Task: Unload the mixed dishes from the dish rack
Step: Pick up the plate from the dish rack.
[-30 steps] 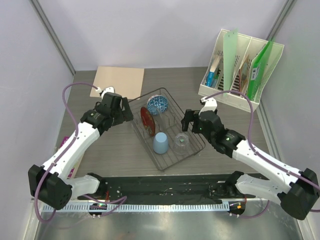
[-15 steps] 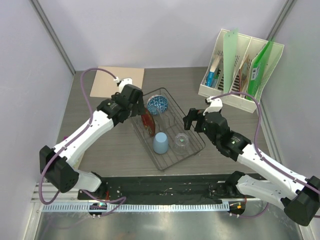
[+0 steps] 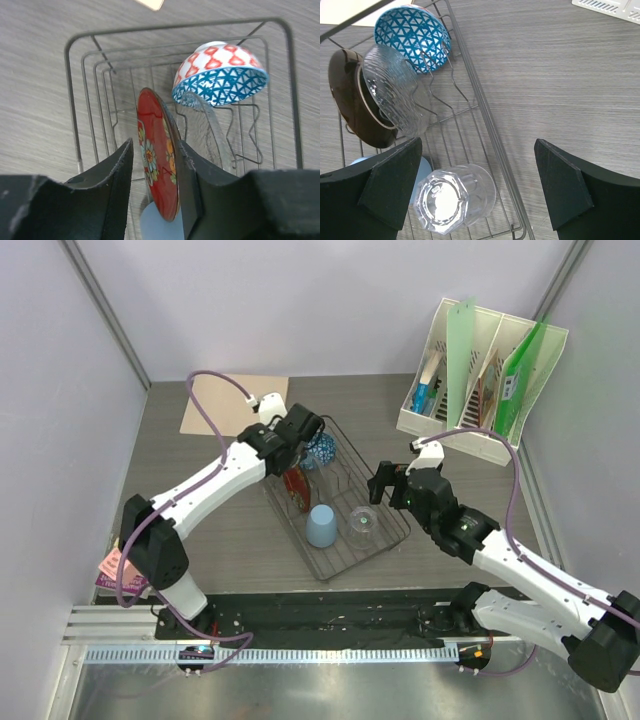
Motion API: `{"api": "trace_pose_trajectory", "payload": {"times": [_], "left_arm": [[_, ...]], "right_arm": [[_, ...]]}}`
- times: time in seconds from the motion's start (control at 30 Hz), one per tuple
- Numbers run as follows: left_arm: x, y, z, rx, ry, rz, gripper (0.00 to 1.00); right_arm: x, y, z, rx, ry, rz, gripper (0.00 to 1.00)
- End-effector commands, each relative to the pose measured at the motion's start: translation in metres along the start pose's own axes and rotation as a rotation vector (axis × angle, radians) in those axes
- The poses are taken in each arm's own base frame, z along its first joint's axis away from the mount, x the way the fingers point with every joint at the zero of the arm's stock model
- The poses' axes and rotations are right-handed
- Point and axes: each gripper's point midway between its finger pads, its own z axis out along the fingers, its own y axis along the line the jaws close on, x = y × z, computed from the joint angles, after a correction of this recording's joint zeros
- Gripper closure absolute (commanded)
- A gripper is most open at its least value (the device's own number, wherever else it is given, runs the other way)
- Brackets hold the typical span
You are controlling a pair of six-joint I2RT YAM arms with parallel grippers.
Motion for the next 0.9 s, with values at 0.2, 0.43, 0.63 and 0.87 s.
{"api": "trace_pose_trajectory", "payload": {"times": [0.2,0.43,0.63,0.87], "left_arm": [[0.012,-0.015,0.002,-0.013,-0.021,-0.149,0.61],[0.032,-0.019,0.019,-0.03,0.02,-0.126,0.74],[0.051,-0.014,0.029,-0.048,0.053,-0.116,0.85],[0.056,-0.012,0.034,-0.06,0.06,-0.099,0.93]], "right_arm": [[-0.006,-0.003,-0.004,0.0,-0.049,0.035,0.0],[-0.003,-0.003,-0.004,-0.001,-0.037,0.035,0.0],[-0.001,-0.006,-0.004,0.012,-0.036,0.029,0.0],[0.003,-0.006,-0.001,0.015,-0.022,0.025,0.0]]}}
